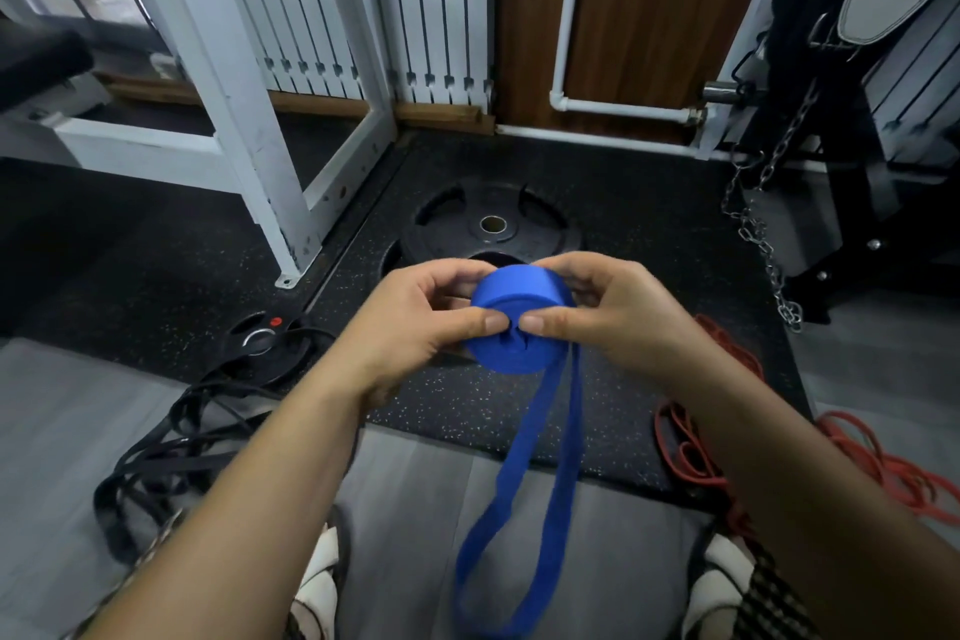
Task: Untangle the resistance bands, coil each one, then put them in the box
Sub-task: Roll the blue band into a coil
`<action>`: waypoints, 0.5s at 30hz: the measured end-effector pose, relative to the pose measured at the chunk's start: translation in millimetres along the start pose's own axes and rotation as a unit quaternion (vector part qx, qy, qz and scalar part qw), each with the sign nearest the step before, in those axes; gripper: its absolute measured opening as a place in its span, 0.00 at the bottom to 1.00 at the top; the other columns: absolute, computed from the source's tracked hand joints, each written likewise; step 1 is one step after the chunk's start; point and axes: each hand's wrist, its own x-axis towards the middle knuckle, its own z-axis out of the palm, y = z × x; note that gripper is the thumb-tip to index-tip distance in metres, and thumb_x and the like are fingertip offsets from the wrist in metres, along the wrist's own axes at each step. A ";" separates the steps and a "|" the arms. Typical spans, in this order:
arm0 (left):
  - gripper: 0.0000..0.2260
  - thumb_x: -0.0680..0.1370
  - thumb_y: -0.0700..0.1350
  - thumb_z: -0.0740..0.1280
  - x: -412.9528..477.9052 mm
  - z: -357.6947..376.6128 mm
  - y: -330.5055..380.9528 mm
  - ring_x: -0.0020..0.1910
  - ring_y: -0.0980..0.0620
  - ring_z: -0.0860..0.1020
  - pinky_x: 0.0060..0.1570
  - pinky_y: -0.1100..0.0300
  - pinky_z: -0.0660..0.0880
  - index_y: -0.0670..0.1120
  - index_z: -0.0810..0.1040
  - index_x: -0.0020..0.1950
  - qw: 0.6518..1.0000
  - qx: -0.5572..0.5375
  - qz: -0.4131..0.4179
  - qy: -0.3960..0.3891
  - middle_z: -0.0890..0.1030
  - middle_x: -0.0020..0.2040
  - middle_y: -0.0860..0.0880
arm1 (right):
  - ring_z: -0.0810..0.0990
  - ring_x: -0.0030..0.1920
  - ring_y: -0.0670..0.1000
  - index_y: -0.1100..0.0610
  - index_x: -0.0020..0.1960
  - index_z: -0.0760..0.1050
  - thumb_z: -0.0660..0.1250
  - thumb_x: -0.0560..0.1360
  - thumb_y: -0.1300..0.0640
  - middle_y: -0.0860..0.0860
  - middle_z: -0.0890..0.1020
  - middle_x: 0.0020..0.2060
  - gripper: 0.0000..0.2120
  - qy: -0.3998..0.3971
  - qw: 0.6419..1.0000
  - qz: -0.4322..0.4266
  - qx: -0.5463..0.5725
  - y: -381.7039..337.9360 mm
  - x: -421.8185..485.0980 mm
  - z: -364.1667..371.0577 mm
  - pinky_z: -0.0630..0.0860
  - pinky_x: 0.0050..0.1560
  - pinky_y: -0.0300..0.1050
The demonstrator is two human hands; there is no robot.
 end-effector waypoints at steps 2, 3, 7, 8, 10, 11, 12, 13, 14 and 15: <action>0.14 0.65 0.36 0.70 -0.3 1.1 1.2 0.36 0.57 0.81 0.31 0.63 0.78 0.46 0.79 0.49 0.997 -0.077 0.005 0.028 0.84 0.38 0.52 | 0.82 0.41 0.40 0.53 0.49 0.75 0.71 0.64 0.65 0.46 0.83 0.40 0.16 -0.005 0.994 0.006 0.108 -0.6 0.0 -2.9 0.77 0.42 0.33; 0.14 0.64 0.38 0.69 -0.1 1.6 2.0 0.37 0.56 0.82 0.32 0.62 0.79 0.45 0.78 0.49 0.992 -0.119 0.008 0.041 0.84 0.38 0.52 | 0.82 0.41 0.40 0.55 0.50 0.75 0.71 0.63 0.63 0.46 0.84 0.39 0.16 -0.005 0.990 0.011 0.141 0.2 -0.2 -3.5 0.77 0.42 0.31; 0.15 0.65 0.39 0.67 0.5 6.2 2.2 0.39 0.54 0.83 0.32 0.60 0.79 0.44 0.76 0.51 0.971 -0.230 0.011 0.065 0.84 0.41 0.50 | 0.82 0.47 0.44 0.54 0.52 0.76 0.75 0.61 0.56 0.46 0.85 0.43 0.20 0.024 0.982 -0.015 0.189 5.9 0.1 3.3 0.77 0.47 0.34; 0.15 0.66 0.39 0.66 0.3 8.1 1.7 0.40 0.53 0.83 0.33 0.59 0.80 0.43 0.76 0.52 0.966 -0.251 0.010 0.066 0.84 0.41 0.49 | 0.82 0.48 0.45 0.54 0.52 0.76 0.74 0.63 0.57 0.47 0.85 0.44 0.18 0.032 0.975 -0.020 0.218 7.1 0.2 6.9 0.77 0.48 0.35; 0.14 0.67 0.39 0.66 -0.2 11.4 -1.0 0.42 0.51 0.83 0.35 0.58 0.80 0.41 0.76 0.52 0.955 -0.289 0.011 0.067 0.84 0.43 0.47 | 0.82 0.49 0.46 0.54 0.53 0.76 0.69 0.66 0.59 0.48 0.85 0.46 0.16 0.039 0.964 -0.021 0.262 7.7 0.1 13.8 0.78 0.49 0.37; 0.14 0.67 0.39 0.65 -0.5 12.5 -2.6 0.42 0.51 0.83 0.35 0.58 0.80 0.41 0.76 0.52 0.950 -0.304 0.009 0.066 0.84 0.43 0.46 | 0.82 0.49 0.47 0.54 0.53 0.77 0.68 0.66 0.59 0.49 0.85 0.47 0.16 0.038 0.963 -0.021 0.266 7.9 0.3 16.0 0.78 0.49 0.37; 0.14 0.68 0.39 0.65 -0.7 12.6 -4.0 0.42 0.50 0.83 0.35 0.58 0.80 0.40 0.76 0.53 0.947 -0.314 0.004 0.066 0.84 0.43 0.46 | 0.82 0.49 0.47 0.54 0.53 0.77 0.68 0.66 0.59 0.49 0.85 0.47 0.16 0.034 0.964 -0.022 0.261 8.4 0.6 16.4 0.78 0.49 0.37; 0.15 0.68 0.39 0.65 -0.3 12.2 -5.5 0.43 0.50 0.83 0.35 0.58 0.80 0.40 0.76 0.54 0.946 -0.318 -0.003 0.062 0.84 0.44 0.46 | 0.82 0.49 0.47 0.54 0.53 0.77 0.67 0.66 0.59 0.49 0.85 0.46 0.16 0.029 0.967 -0.020 0.252 7.6 0.9 15.9 0.78 0.49 0.37; 0.16 0.68 0.39 0.65 0.0 11.0 -6.2 0.43 0.50 0.83 0.36 0.58 0.80 0.41 0.75 0.54 0.948 -0.313 -0.012 0.056 0.84 0.46 0.46 | 0.83 0.48 0.47 0.55 0.54 0.77 0.67 0.66 0.59 0.50 0.85 0.46 0.16 0.023 0.970 -0.016 0.241 6.2 1.2 13.8 0.78 0.48 0.37; 0.16 0.67 0.39 0.66 0.6 9.0 -6.2 0.44 0.50 0.83 0.37 0.57 0.80 0.41 0.75 0.55 0.953 -0.298 -0.022 0.047 0.83 0.47 0.46 | 0.83 0.47 0.47 0.56 0.54 0.77 0.67 0.66 0.60 0.50 0.85 0.45 0.16 0.018 0.973 -0.010 0.229 4.2 1.0 11.1 0.79 0.48 0.37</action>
